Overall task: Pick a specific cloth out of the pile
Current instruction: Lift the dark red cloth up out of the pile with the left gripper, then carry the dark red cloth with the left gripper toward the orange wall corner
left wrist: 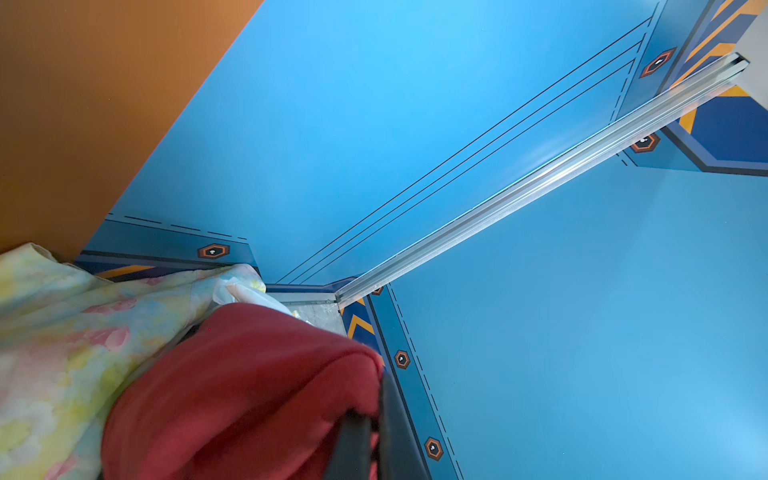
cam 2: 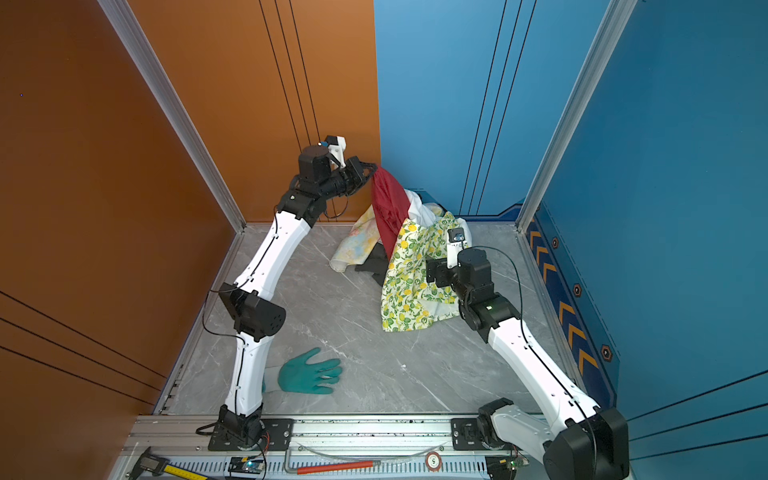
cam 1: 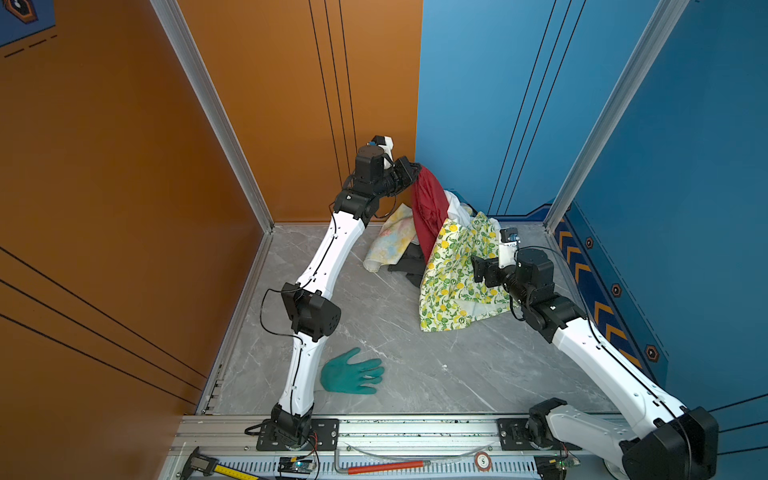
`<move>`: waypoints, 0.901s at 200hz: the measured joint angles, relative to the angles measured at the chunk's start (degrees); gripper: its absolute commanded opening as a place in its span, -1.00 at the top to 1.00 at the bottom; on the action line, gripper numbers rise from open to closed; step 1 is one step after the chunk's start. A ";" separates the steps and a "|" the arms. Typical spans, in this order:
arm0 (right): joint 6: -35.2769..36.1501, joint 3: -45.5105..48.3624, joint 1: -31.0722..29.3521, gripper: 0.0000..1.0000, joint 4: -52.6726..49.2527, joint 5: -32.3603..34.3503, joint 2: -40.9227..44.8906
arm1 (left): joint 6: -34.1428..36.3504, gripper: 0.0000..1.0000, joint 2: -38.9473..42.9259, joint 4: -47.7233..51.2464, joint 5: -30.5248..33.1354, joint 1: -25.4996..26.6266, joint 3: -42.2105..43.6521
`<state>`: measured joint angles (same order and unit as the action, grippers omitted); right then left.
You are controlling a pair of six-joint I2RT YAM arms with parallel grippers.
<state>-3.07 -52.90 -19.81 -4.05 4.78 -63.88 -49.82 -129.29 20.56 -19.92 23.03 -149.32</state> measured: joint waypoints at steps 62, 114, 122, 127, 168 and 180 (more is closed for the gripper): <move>-0.44 0.00 0.00 -0.90 0.02 0.00 -0.17 | 4.44 1.00 3.80 2.80 -0.79 -1.73 0.02; -0.46 0.02 0.00 -0.90 0.09 0.00 -0.83 | 6.40 1.00 8.28 3.02 -1.16 -3.93 0.02; -0.48 0.02 0.00 -0.90 0.09 -0.02 -0.94 | 6.78 1.00 8.76 2.99 -1.14 -4.11 0.02; -0.48 0.02 0.00 -0.90 0.11 -0.02 -1.03 | 6.97 1.00 9.01 3.02 -1.14 -4.33 0.02; -0.90 0.02 0.00 -0.90 0.13 -0.24 -1.49 | 10.56 1.00 11.10 5.33 -0.96 -5.79 0.24; -0.90 0.02 0.00 -0.90 0.13 -0.28 -1.49 | 11.76 1.00 12.70 6.32 -0.81 -6.56 1.64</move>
<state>-3.97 -52.88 -19.81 -3.92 4.49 -65.36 -38.06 -116.60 26.87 -20.73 16.47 -147.68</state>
